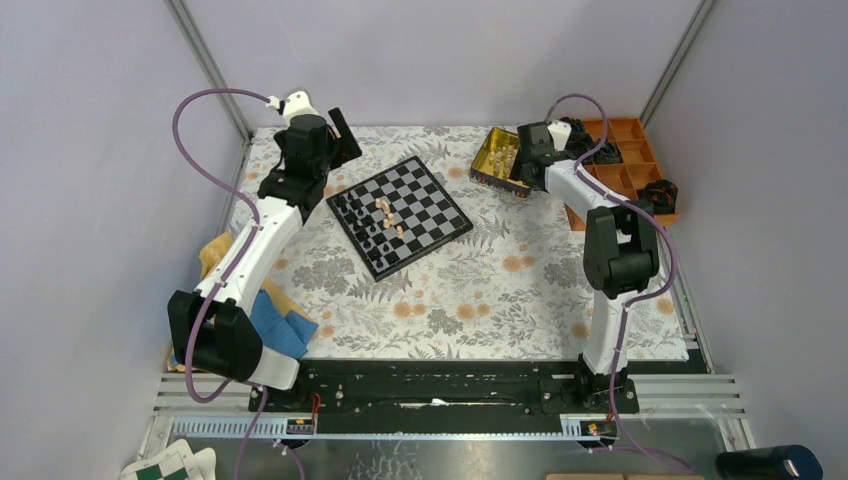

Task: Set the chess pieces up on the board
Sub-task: Move the storage box to the center of the board.

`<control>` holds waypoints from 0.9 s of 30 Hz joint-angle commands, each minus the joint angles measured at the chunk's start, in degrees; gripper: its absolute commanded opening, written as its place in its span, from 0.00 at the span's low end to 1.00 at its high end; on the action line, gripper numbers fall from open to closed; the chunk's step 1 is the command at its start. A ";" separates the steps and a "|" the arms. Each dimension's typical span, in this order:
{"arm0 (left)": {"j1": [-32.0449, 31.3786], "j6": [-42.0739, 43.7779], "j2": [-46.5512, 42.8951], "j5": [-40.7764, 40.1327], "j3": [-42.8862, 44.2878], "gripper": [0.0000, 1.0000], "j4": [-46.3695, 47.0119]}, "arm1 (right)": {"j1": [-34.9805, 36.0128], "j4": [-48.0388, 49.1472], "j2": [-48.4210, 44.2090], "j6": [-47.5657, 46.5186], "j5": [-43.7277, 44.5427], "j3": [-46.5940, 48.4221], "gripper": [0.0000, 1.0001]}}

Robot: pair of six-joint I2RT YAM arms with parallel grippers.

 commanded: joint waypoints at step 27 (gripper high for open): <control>-0.41 2.05 2.37 -1.99 0.71 0.96 2.38 | -3.36 0.12 7.91 -0.98 -3.63 3.54 0.18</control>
